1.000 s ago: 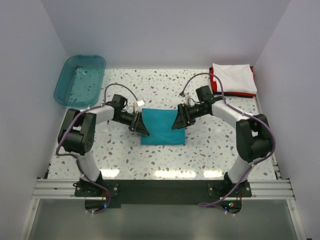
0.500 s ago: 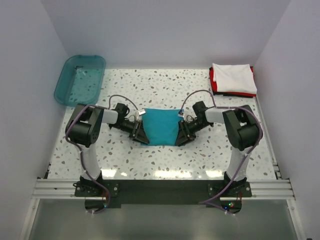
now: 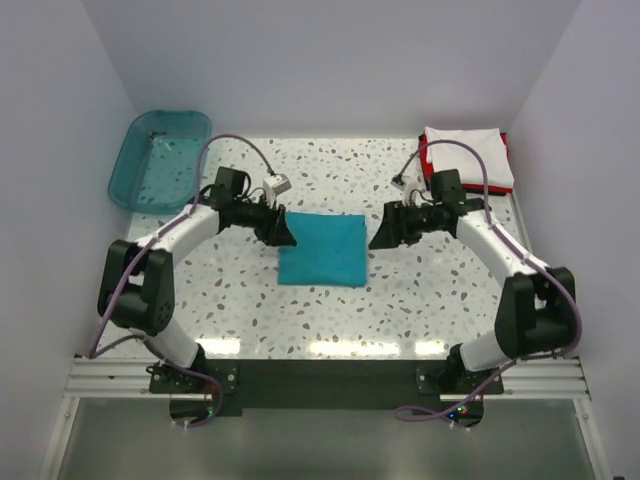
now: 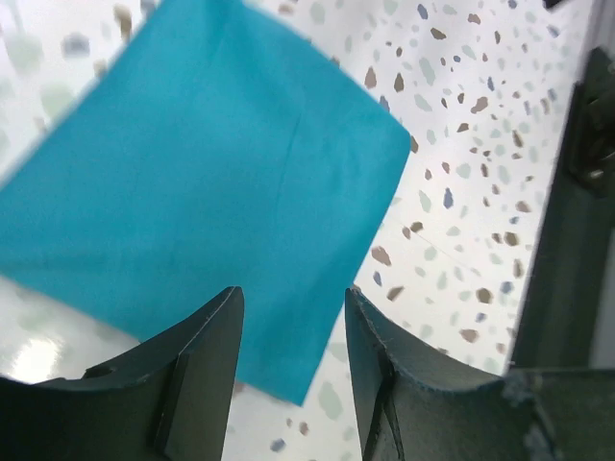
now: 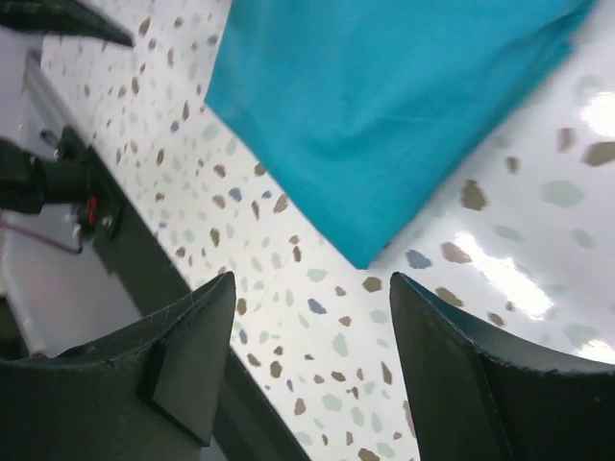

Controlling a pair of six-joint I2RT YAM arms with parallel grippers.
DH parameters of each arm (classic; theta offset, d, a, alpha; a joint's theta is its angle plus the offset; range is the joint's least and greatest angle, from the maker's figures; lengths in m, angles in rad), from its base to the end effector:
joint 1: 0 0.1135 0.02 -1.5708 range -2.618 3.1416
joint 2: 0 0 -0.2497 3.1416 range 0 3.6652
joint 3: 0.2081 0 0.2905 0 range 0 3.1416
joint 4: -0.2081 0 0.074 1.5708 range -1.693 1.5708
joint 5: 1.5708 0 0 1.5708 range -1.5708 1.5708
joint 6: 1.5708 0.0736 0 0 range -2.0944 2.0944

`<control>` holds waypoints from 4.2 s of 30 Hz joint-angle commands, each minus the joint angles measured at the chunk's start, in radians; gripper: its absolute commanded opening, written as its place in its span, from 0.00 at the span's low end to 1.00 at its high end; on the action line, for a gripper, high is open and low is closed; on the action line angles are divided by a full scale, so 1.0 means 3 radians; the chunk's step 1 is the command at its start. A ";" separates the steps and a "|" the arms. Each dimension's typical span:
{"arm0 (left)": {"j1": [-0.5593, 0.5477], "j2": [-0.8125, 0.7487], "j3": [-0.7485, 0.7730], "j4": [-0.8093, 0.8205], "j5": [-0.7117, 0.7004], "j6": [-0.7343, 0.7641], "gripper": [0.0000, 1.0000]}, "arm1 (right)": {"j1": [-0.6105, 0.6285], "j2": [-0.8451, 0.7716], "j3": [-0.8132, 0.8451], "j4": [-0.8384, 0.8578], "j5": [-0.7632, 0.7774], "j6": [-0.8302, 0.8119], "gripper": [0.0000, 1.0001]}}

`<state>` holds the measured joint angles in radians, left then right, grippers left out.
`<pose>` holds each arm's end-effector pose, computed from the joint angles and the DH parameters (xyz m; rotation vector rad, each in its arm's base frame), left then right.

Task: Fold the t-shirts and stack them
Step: Fold the tshirt, then neatly place the folded tshirt to the corner

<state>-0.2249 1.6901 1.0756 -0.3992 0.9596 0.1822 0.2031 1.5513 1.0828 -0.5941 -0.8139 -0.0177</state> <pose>0.3551 -0.1431 0.1479 0.8145 2.2223 -1.2322 0.3383 0.1243 0.1796 -0.5518 2.4462 1.1294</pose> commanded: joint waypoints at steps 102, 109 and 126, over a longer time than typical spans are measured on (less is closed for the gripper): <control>-0.1490 -0.0740 -0.0343 0.0937 -0.1818 0.1060 1.00 | 0.0146 0.1496 0.1810 0.0789 0.2814 0.0822 0.00; -0.1434 -0.0735 -0.0384 0.0901 -0.1905 0.1050 1.00 | -0.0012 0.1870 0.2398 0.0702 0.3203 0.0275 0.00; -0.1429 -0.0480 -0.0241 0.0835 -0.2017 0.0779 1.00 | -0.0365 0.2269 0.3758 0.0339 0.3189 -0.0426 0.00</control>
<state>-0.6601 1.5398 0.9627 -0.1547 0.3641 0.4538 0.0948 2.2215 2.1258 -0.4717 0.1226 -0.0803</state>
